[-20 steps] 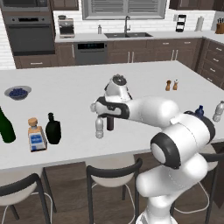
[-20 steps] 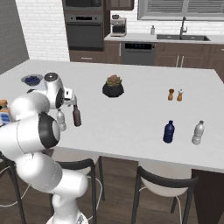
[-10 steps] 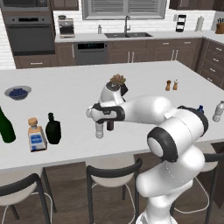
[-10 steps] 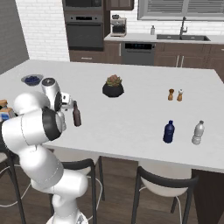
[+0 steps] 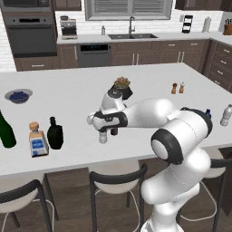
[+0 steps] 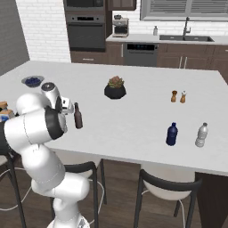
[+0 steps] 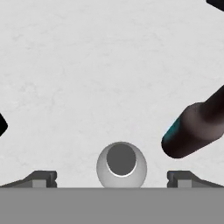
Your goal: Move the plastic bottles in the middle to the plastics group, and the glass bottles in the middle to the glass group.
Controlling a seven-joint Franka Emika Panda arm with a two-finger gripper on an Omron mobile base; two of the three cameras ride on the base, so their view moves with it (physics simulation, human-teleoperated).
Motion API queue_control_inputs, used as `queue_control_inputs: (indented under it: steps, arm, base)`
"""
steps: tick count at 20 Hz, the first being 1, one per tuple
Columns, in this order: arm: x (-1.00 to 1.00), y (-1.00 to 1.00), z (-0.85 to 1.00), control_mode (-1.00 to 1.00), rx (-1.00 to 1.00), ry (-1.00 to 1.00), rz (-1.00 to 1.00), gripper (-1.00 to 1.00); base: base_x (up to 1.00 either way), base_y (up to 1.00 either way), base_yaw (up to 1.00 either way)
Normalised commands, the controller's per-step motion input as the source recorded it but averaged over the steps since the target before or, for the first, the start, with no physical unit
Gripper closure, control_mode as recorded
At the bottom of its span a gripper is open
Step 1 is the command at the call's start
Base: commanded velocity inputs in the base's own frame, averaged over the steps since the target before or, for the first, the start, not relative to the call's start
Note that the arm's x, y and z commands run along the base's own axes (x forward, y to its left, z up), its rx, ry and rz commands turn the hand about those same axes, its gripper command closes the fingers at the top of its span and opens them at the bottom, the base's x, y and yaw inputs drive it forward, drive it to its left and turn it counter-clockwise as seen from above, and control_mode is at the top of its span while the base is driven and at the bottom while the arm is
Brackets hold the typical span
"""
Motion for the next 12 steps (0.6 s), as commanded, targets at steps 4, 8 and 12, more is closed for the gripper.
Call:
queue_control_inputs:
  steps: [4,8,12]
  arm:
    - [0.09,0.00,-0.04,-1.00,0.00,0.00,0.00,-1.00]
    - [0.19,0.00,0.00,-1.00,0.00,0.00,0.00,-1.00]
    - [0.14,0.00,-0.06,-1.00,0.00,0.00,0.00,-1.00]
  base:
    - [0.00,0.00,0.00]
    - [0.00,0.00,0.00]
    - [0.00,0.00,0.00]
